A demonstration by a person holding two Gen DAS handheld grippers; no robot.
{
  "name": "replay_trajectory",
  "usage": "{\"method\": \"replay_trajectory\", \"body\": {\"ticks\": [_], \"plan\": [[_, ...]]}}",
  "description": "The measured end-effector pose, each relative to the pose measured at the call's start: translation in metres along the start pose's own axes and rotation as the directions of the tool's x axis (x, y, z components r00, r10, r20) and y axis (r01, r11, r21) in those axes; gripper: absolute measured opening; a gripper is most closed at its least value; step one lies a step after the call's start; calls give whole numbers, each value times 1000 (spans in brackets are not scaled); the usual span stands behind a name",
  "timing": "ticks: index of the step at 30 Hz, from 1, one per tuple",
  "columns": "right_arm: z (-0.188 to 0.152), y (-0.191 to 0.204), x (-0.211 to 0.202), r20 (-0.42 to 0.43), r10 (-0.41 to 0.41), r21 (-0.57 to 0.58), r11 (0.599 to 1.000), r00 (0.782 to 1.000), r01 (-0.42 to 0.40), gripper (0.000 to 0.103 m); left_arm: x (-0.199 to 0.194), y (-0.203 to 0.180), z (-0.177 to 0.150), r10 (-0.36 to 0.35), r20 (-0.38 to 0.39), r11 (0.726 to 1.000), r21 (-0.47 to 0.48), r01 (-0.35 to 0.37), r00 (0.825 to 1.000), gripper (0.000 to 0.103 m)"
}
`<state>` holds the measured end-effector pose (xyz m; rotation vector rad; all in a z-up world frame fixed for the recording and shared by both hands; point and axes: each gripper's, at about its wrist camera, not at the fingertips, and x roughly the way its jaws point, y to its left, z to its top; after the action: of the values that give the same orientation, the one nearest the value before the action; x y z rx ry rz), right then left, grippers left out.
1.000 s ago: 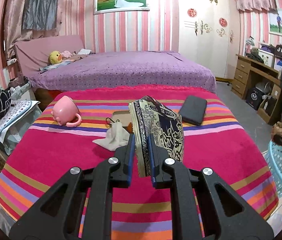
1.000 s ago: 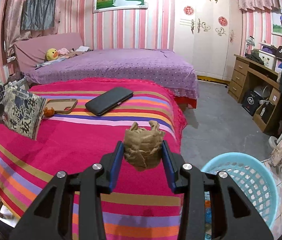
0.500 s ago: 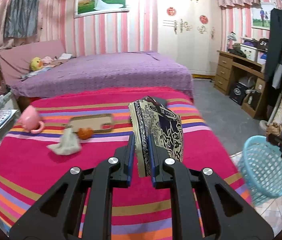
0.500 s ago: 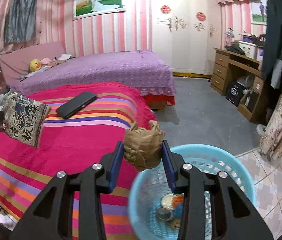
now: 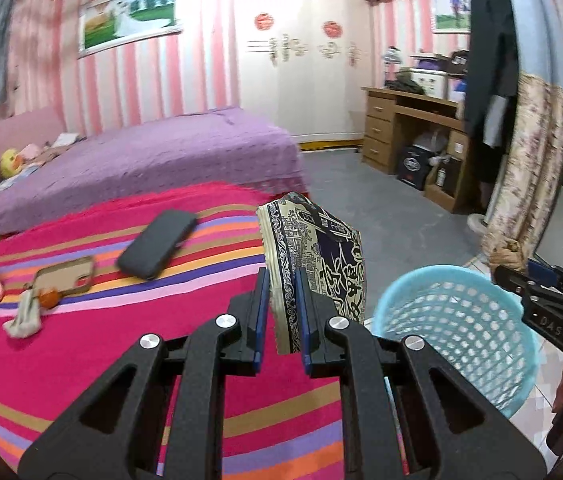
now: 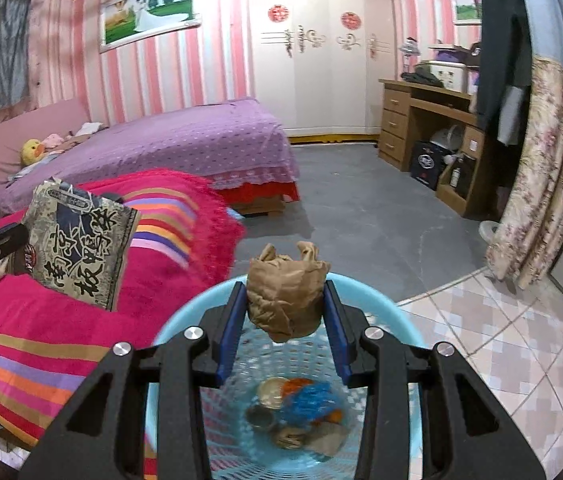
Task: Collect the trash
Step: 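Carry the snack bag and brown paper in both tools over the blue basket, then open both tools to drop the snack bag and brown paper into the basket, then move both open tools back over the white cloth and orange peel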
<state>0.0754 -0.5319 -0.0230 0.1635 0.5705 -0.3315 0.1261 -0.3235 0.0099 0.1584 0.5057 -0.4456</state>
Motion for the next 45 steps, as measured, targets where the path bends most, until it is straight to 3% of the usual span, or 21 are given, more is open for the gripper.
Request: {"method": "replay_trajectory", "body": {"ticks": [10, 20, 22, 24, 27, 30, 38, 40, 42, 45], "plan": [[-4, -38, 2, -5, -38, 82, 996, 999, 38, 39, 20, -56, -5, -86, -26, 995, 51, 87, 996, 12], [-8, -40, 5, -10, -39, 82, 996, 999, 40, 39, 75, -68, -21, -102, -159, 994, 32, 109, 982, 16], [-8, -39, 6, -13, -37, 79, 996, 999, 38, 39, 81, -65, -21, -101, -176, 994, 27, 107, 979, 36], [-8, -37, 7, -16, -36, 75, 997, 999, 37, 39, 80, -59, -22, -91, -163, 995, 22, 95, 982, 64], [-9, -35, 8, -15, -35, 72, 997, 999, 36, 39, 77, -52, -21, -61, -141, 998, 23, 64, 988, 81], [-8, -36, 10, -10, -33, 75, 997, 999, 34, 39, 73, -39, -15, -42, -117, 999, -4, 42, 992, 93], [-12, -28, 25, -35, -20, 56, 998, 999, 22, 41, 70, -3, -5, 41, -89, 999, -29, -44, 995, 97], [-12, -26, 29, -40, -9, 67, 998, 999, 12, 46, 71, 6, -5, 52, -96, 997, -43, -56, 994, 97], [-12, -23, 31, -33, -23, 71, 997, 999, 26, 72, 70, 13, -5, 59, -99, 997, -49, -65, 993, 97], [-9, -18, 30, -28, -49, 74, 996, 998, 51, 84, 66, 20, -7, 74, -95, 995, -53, -79, 993, 97]]}}
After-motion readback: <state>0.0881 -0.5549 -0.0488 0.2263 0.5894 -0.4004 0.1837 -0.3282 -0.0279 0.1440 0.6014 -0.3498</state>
